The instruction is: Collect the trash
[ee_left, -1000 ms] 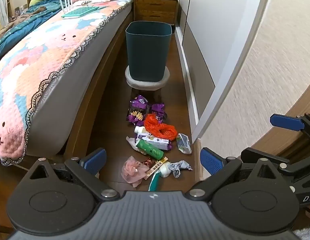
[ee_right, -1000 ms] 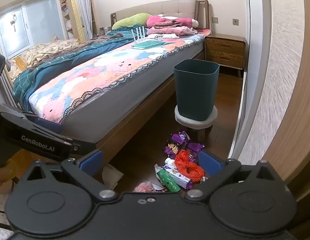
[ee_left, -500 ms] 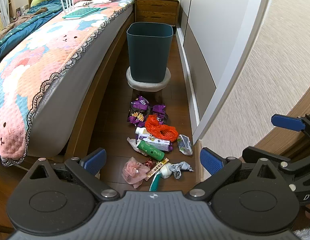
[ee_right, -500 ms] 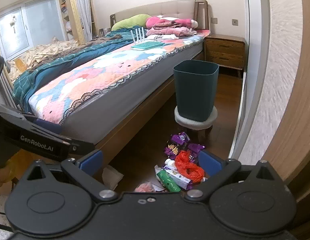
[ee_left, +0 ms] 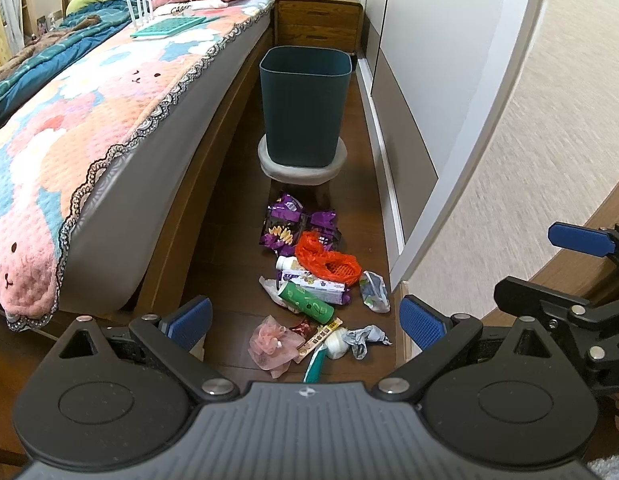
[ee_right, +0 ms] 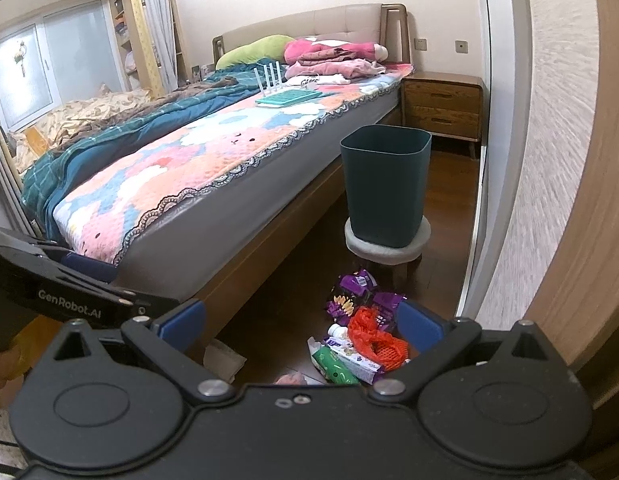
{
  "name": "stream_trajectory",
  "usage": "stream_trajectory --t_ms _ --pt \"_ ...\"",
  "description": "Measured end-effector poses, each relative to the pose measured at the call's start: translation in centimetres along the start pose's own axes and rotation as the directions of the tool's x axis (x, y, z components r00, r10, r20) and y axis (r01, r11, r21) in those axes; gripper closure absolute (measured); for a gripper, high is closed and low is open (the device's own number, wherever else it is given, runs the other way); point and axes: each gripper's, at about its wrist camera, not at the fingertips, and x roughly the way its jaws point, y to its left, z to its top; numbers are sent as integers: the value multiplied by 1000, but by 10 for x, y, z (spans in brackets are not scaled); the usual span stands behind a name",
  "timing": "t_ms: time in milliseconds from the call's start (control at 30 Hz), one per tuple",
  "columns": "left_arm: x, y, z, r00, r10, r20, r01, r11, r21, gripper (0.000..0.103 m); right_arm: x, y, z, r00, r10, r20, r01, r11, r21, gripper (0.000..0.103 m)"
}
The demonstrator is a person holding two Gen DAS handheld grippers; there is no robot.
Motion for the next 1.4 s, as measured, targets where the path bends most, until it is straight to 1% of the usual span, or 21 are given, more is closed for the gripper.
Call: stream_trajectory --t_ms 433,1300,1400 --pt "-2 1 -1 1000 5 11 -5 1000 6 2 6 -3 0 1000 -5 -10 6 1000 28 0" --pt "-1 2 2 1000 -3 15 3 1000 -2 2 8 -9 3 1000 12 -18 -12 1000 22 1" --pt "-3 0 1 1000 5 26 -5 1000 -3 2 6 -8 3 1000 15 -15 -15 1000 7 0"
